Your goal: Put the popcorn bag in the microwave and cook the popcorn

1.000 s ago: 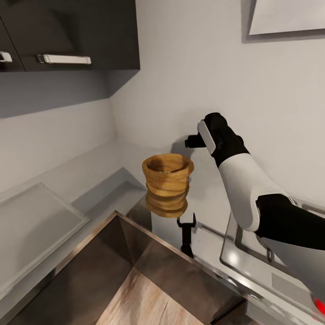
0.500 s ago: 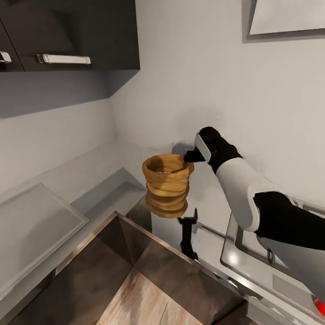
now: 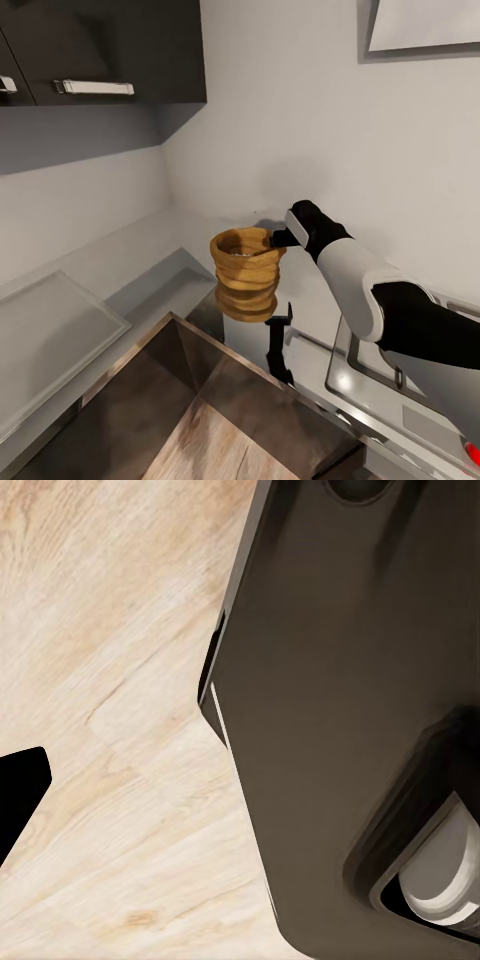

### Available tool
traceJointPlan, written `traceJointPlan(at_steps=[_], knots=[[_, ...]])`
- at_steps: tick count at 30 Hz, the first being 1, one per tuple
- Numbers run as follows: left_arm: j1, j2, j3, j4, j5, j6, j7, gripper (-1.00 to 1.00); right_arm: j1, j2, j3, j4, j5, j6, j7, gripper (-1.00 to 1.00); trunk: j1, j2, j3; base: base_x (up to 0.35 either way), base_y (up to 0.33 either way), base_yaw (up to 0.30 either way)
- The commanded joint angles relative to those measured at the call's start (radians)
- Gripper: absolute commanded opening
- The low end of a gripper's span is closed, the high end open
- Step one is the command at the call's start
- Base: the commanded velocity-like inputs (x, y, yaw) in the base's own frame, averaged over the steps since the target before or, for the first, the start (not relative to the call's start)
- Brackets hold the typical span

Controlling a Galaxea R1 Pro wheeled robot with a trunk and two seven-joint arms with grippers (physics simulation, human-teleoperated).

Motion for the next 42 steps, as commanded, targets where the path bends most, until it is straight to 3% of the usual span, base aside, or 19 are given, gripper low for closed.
traceJointPlan(at_steps=[1, 15, 42], knots=[[0.000, 0.000, 0.001, 0.000, 0.003, -0.002, 0.001, 1.00, 0.000, 0.000, 0.001, -0.001, -0.004, 0.003, -0.005, 1.00, 0.000, -0.001, -0.001, 0.000, 0.000, 0.000], [0.000, 0.000, 0.000, 0.000, 0.003, -0.002, 0.001, 1.00, 0.000, 0.000, 0.001, 0.005, -0.005, 0.002, -0.006, 1.00, 0.000, -0.001, -0.001, 0.076, 0.000, 0.000], [0.000, 0.000, 0.000, 0.000, 0.002, -0.002, 0.001, 1.00, 0.007, 0.000, 0.001, 0.004, 0.005, -0.015, -0.006, 1.00, 0.000, -0.001, -0.001, -0.022, 0.000, 0.000]])
